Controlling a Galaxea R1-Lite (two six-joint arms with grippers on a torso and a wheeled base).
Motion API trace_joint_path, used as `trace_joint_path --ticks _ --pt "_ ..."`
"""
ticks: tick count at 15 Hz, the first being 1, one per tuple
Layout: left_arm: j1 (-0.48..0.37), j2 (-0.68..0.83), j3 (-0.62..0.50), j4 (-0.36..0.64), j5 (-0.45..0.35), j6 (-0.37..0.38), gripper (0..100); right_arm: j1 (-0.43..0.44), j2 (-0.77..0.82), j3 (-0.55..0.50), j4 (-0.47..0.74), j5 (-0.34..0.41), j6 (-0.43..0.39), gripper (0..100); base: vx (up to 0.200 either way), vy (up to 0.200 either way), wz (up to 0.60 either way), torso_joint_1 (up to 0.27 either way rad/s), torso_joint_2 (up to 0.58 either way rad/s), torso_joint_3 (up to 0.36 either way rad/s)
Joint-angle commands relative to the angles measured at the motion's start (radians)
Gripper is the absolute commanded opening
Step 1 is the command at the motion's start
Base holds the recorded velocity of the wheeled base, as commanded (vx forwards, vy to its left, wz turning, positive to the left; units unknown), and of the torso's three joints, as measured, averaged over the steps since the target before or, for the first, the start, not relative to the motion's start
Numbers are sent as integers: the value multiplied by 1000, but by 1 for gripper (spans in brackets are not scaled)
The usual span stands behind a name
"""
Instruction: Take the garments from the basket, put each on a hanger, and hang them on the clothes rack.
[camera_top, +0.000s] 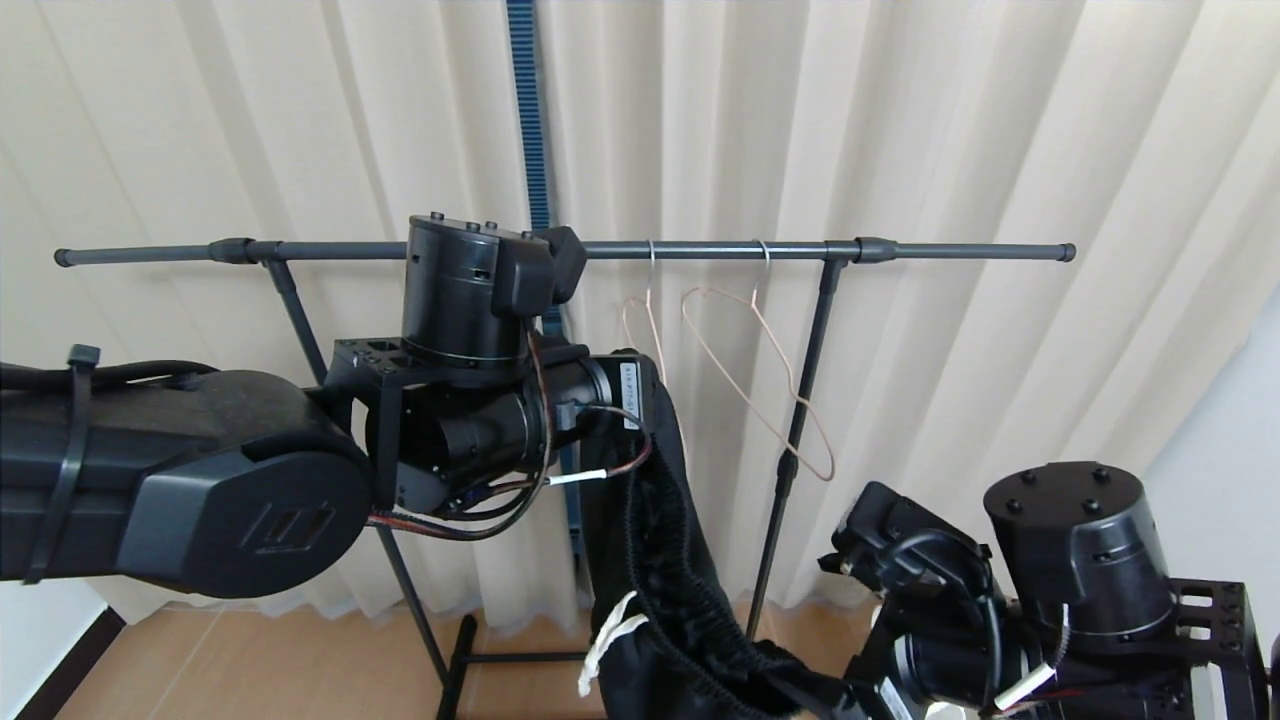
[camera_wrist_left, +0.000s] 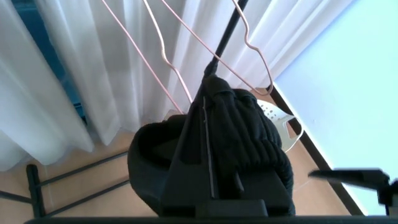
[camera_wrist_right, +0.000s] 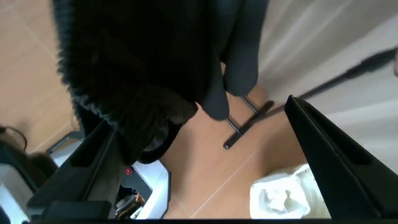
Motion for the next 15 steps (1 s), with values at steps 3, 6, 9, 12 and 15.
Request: trace_joint_path --ticks 3,6,9,12,15 --pt "0 18 -30 -1 49 1 0 1 -30 96 -83 90 -71 100 0 0 0 0 0 0" --pt "-11 14 -23 0 49 9 0 6 4 81 -152 112 -42 100 0 0 0 0 0 0" --pt "-23 14 -7 -1 52 11 0 72 95 12 -254 38 178 100 0 0 0 0 0 0" --pt "-30 14 -3 -1 52 11 0 101 177 -43 -263 -85 267 100 0 0 0 0 0 0" --pt "-37 14 -3 -1 52 12 0 86 204 -49 -271 -89 265 100 0 0 0 0 0 0"
